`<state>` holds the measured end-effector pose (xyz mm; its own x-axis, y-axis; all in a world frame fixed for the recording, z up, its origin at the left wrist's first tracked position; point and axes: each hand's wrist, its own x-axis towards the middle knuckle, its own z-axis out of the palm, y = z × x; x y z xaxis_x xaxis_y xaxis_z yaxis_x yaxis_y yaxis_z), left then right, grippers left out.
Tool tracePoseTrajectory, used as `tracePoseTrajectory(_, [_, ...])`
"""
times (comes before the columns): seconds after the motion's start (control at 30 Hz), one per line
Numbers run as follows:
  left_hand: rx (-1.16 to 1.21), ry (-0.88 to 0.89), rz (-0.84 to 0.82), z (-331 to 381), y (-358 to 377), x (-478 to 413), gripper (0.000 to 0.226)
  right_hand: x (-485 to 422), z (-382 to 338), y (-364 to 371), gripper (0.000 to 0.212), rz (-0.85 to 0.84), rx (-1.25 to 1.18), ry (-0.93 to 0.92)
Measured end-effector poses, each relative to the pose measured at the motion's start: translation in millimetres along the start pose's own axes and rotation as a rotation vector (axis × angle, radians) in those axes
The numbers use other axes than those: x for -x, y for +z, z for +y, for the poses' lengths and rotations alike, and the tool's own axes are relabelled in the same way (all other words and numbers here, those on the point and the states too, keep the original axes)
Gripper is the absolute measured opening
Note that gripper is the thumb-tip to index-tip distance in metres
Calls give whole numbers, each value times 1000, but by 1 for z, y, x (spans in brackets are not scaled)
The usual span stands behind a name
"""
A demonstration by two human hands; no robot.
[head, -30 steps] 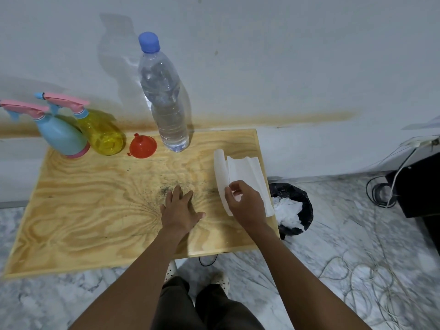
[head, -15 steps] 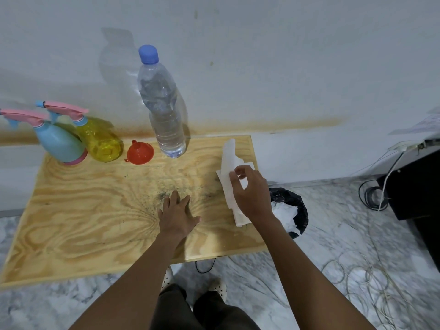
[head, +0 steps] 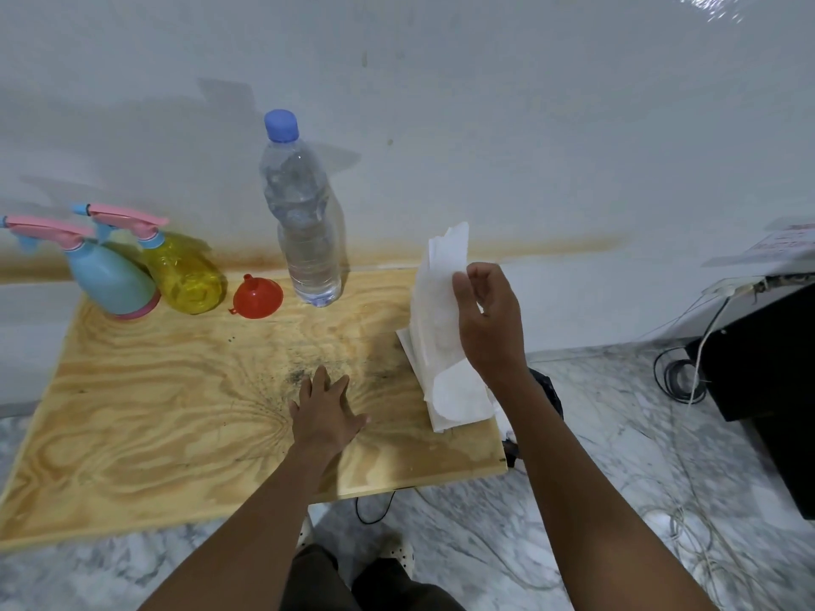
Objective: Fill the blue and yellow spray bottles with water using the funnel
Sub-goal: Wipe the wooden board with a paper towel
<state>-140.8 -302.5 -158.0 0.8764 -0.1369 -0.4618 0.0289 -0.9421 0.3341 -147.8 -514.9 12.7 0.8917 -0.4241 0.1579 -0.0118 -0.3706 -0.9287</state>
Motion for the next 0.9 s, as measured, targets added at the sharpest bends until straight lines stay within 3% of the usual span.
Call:
tracePoseTrajectory(0.43, [-4, -20, -16, 4, -3, 2, 83, -12, -13, -6, 8, 18, 52, 31])
tracePoseTrajectory(0.63, [236, 194, 71, 49, -3, 24, 62, -13, -8, -5, 8, 5, 66, 58])
tracePoseTrajectory(0.9, [407, -62, 61, 99, 27, 17, 56, -7, 6, -9, 9, 26, 48, 108])
